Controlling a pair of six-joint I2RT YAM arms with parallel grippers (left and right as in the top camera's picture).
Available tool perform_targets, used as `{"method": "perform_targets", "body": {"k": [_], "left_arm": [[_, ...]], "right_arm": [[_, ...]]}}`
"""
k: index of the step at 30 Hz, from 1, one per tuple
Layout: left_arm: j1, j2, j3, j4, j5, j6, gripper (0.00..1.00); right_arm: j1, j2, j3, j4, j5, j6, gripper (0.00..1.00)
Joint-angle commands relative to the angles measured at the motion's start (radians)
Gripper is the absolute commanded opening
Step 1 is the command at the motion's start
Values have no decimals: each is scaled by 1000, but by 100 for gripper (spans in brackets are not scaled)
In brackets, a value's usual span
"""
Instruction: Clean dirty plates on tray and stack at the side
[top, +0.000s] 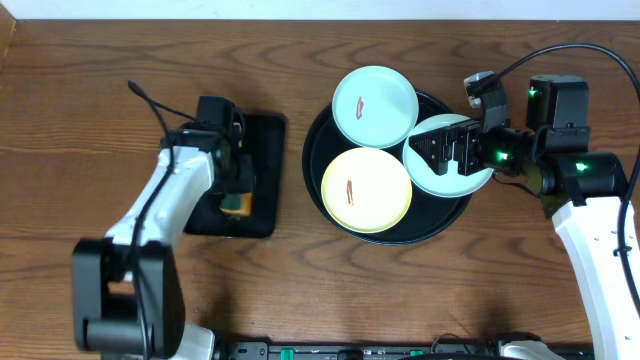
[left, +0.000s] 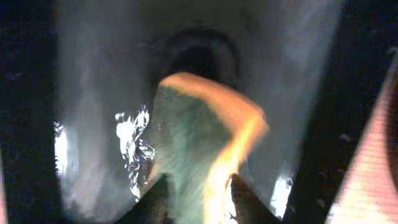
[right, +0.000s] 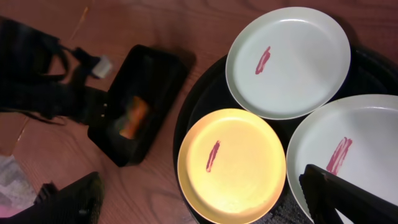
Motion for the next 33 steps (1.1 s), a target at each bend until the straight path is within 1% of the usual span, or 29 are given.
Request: {"method": "perform_targets", "body": {"k": [1, 2, 3, 5, 9, 11, 13, 14, 15, 17, 18, 24, 25, 26, 27, 28, 30, 31, 33], "left_arm": [[-1, -20, 25, -26, 0, -45, 47], [-1, -18, 16, -26, -16, -45, 52], [-1, -16, 3, -23, -40, -47, 54], [0, -10, -23, -13, -74, -61, 55], [-1, 19, -72, 20, -59, -89, 56], [-2, 43, -89, 35, -57, -95, 54], [-2, 74, -106, 60, -34, -95, 49], [-2, 107, -121, 90, 20, -94, 36], [-2, 127, -124, 97, 42, -94, 28], [-2, 153, -124, 96, 50, -94, 10], [-2, 158, -123, 94, 49, -93, 8], [0, 126, -64, 48, 42, -94, 7], [0, 111, -38, 31, 42, -94, 8], [0, 102, -24, 21, 42, -94, 11], [0, 82, -1, 11, 42, -94, 33], [0, 69, 11, 11, 42, -94, 39], [0, 45, 19, 32, 42, -93, 47], [0, 39, 19, 42, 37, -93, 49], [0, 40, 18, 48, 7, -93, 50]], "right_arm": [[6, -3, 16, -3, -1, 10, 99], [6, -3, 16, -3, -1, 10, 99], [6, -3, 16, -3, -1, 10, 99], [6, -3, 16, -3, -1, 10, 99], [6, -3, 16, -3, -1, 10, 99], [6, -3, 16, -3, -1, 10, 99], [6, -3, 16, -3, -1, 10, 99], [6, -3, 16, -3, -1, 10, 99], [6, -3, 16, -3, -1, 10, 99], [6, -3, 16, -4, -1, 10, 99], [6, -3, 16, -4, -1, 10, 99], [6, -3, 16, -3, 1, 10, 99], [6, -3, 16, -3, 3, 10, 99], [6, -3, 16, -3, 3, 10, 99], [6, -3, 16, -3, 3, 10, 99], [6, -3, 16, -3, 3, 10, 99], [6, -3, 16, -3, 11, 10, 99], [6, -3, 16, -3, 22, 10, 99], [6, -3, 16, -3, 29, 10, 99]]}}
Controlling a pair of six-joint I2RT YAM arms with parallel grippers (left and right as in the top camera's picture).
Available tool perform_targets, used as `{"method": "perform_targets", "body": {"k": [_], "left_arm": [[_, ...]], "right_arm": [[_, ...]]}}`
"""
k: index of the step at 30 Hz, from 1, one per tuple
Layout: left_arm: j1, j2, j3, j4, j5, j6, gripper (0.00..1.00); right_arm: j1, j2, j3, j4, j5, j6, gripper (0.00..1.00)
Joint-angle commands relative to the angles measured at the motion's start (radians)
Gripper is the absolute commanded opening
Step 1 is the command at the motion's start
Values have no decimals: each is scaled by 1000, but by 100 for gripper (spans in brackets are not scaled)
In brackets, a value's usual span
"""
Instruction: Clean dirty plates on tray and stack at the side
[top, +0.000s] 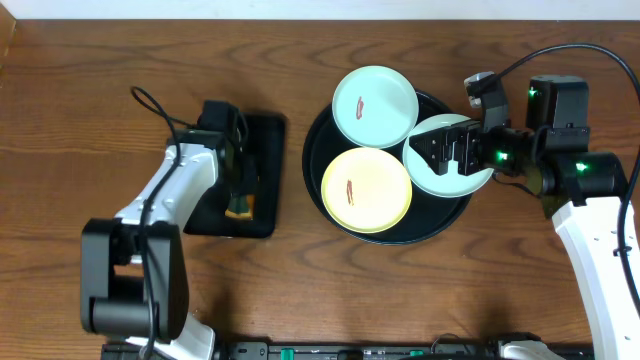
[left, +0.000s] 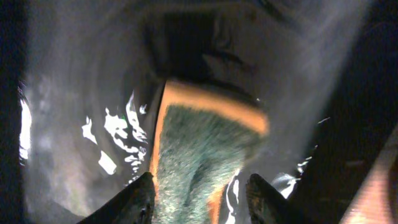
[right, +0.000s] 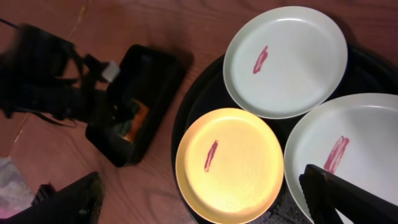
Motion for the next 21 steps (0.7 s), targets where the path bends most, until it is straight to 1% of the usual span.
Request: {"method": "perform_targets", "body": {"k": [1, 5, 7, 10, 12, 13, 17, 19, 20, 21], "left_arm": [[-2, -27, 23, 7, -42, -5, 50], [-2, 4, -5, 8, -58, -5, 49], [-2, 25, -22, 11, -58, -5, 44], [-2, 57, -47, 39, -42, -5, 31], [-4, 78, -57, 58, -34, -5, 19], [-4, 87, -57, 62, -35, -1, 8], [-3, 77, -43, 79, -39, 58, 7], [-1, 65, -16, 58, -58, 67, 9], [0, 55, 6, 40, -74, 67, 14], [0, 46, 25, 28, -74, 67, 22]], "right_arm": [[6, -3, 16, -2, 18, 10, 99], [6, -3, 16, -4, 18, 10, 99], [6, -3, 16, -7, 18, 10, 99], [6, -3, 16, -13, 18, 10, 99], [6, -3, 16, -13, 18, 10, 99], [6, -3, 16, -13, 18, 10, 99], [6, -3, 16, -13, 18, 10, 99], [6, -3, 16, -13, 18, 10, 99], [6, -3, 16, -13, 18, 10, 99], [6, -3, 16, -13, 18, 10, 99]]}}
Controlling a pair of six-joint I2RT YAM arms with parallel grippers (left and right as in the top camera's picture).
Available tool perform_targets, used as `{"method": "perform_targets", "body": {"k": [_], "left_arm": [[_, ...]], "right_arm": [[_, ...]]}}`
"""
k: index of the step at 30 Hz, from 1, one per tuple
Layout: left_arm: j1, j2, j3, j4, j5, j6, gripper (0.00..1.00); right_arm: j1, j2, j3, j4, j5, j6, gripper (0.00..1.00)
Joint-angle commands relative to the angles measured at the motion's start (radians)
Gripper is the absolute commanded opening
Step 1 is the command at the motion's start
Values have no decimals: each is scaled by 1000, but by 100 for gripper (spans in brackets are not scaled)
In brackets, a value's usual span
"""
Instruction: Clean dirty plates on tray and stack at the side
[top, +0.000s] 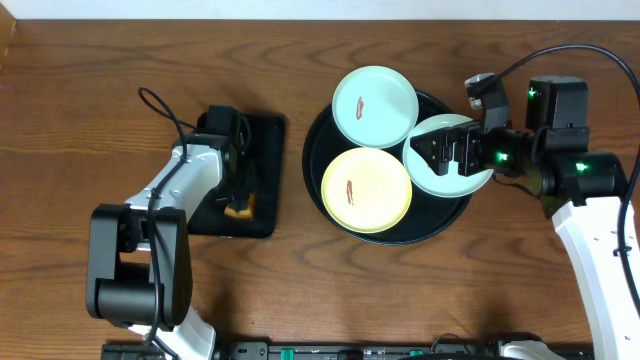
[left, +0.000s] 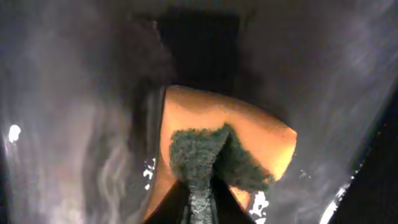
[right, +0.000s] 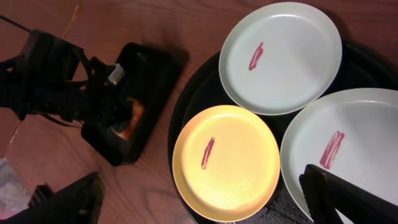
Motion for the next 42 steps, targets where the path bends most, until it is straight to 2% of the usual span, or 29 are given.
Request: {"method": "perform_targets", "body": {"k": [1, 3, 5, 10, 13, 15, 18, 20, 21, 24, 28, 32, 35, 39, 42], "left_arm": [[3, -22, 68, -37, -38, 35, 25], [3, -40, 93, -59, -38, 35, 41], [3, -56, 100, -76, -36, 27, 48], [1, -58, 86, -167, 43, -19, 49], [-2, -57, 44, -160, 56, -18, 49], [-2, -54, 4, -127, 56, -18, 44], [-2, -54, -72, -37, 56, -18, 32], [-2, -54, -113, 14, 56, -18, 12], [-2, -54, -122, 23, 56, -18, 8], [-2, -58, -118, 16, 56, -18, 8], [-2, -77, -57, -58, 48, -18, 7], [-2, -111, 58, -170, 49, -18, 7], [-2, -148, 144, -251, 58, -18, 8], [-2, -201, 217, -309, 157, -18, 7], [-2, -242, 222, -291, 248, -19, 7]], "right_arm": [[6, -3, 16, -1, 3, 10, 99], [6, -3, 16, -1, 3, 10, 99], [6, -3, 16, -1, 3, 10, 99], [6, -3, 16, -2, 3, 10, 99], [6, -3, 16, -6, 3, 10, 99], [6, -3, 16, -12, 3, 10, 99], [7, 2, 15, -22, 5, 10, 91], [14, 11, 15, -37, 44, 28, 83], [18, 18, 15, -48, 78, 43, 79], [39, 45, 15, -86, 148, 66, 61], [74, 103, 15, -121, 200, 78, 54], [97, 196, 15, -164, 339, 142, 53], [96, 273, 15, -190, 359, 142, 55], [95, 377, 15, -231, 358, 141, 56], [101, 445, 15, -232, 319, 106, 52]]}}
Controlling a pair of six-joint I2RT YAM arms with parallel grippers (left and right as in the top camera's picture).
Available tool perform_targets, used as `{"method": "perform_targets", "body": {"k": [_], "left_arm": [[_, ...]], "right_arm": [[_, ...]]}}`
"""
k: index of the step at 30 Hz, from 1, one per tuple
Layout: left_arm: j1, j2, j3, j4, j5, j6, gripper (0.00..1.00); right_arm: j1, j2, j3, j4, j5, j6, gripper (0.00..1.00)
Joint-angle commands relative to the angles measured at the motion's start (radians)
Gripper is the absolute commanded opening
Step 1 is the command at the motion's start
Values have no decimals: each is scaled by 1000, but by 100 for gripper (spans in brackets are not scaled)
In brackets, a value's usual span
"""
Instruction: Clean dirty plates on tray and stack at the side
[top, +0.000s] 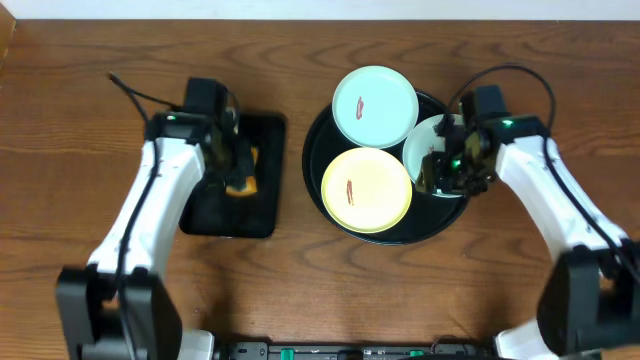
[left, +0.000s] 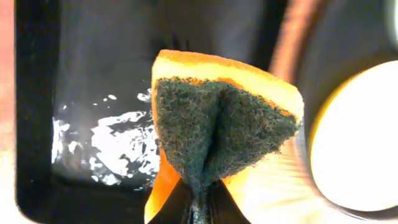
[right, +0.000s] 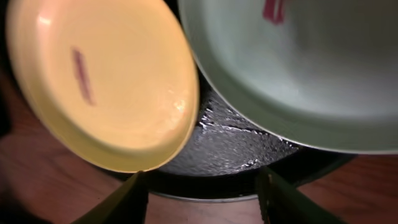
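Observation:
Three smeared plates lie on the round black tray (top: 325, 215): a pale green plate (top: 375, 105) at the back, a yellow plate (top: 367, 190) in front, and another pale green plate (top: 430, 140) at the right, partly under my right arm. My left gripper (left: 199, 200) is shut on an orange sponge (left: 217, 121), its dark green scouring side pinched into a fold, held above the black rectangular tray (left: 93, 81). My right gripper (right: 202, 193) is open and low over the round tray's rim (right: 230, 152), between the yellow plate (right: 99, 81) and the right green plate (right: 298, 74).
The black rectangular tray (top: 215, 215) sits left of the round tray on the brown wooden table (top: 90, 90), with wet shine on its floor. A black cable trails from my left arm. The yellow plate's edge (left: 357, 155) shows at the right of the left wrist view.
My left gripper has lifted the sponge out of the rectangular tray and sits nearer its right side. My right gripper has come down from high above the plates to the round tray's rim.
My left gripper was open around the sponge in the rectangular tray, then shut on it, folding it. It now holds the sponge up, clear of the tray floor. My right gripper stayed high over the plates at all three moments and is now low between two of them.

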Motion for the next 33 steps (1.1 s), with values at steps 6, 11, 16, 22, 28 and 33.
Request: {"method": "perform_targets", "body": {"k": [6, 11, 16, 22, 28, 33], "left_arm": [[-37, -62, 19, 45, 134, -56, 7], [-119, -62, 19, 94, 134, -59, 8], [-195, -62, 19, 153, 140, -93, 8], [-266, -53, 13, 261, 179, -138, 7], [-339, 27, 10, 329, 175, -321, 7], [-396, 159, 10, 347, 172, -435, 8]], "right_arm": [[51, 146, 11, 60, -30, -14, 41], [90, 199, 11, 133, -25, 36, 32], [125, 253, 11, 160, 80, 90, 26], [145, 297, 11, 182, 107, 90, 5], [145, 291, 11, 189, 108, 90, 1], [145, 291, 11, 186, 108, 90, 1]]}}
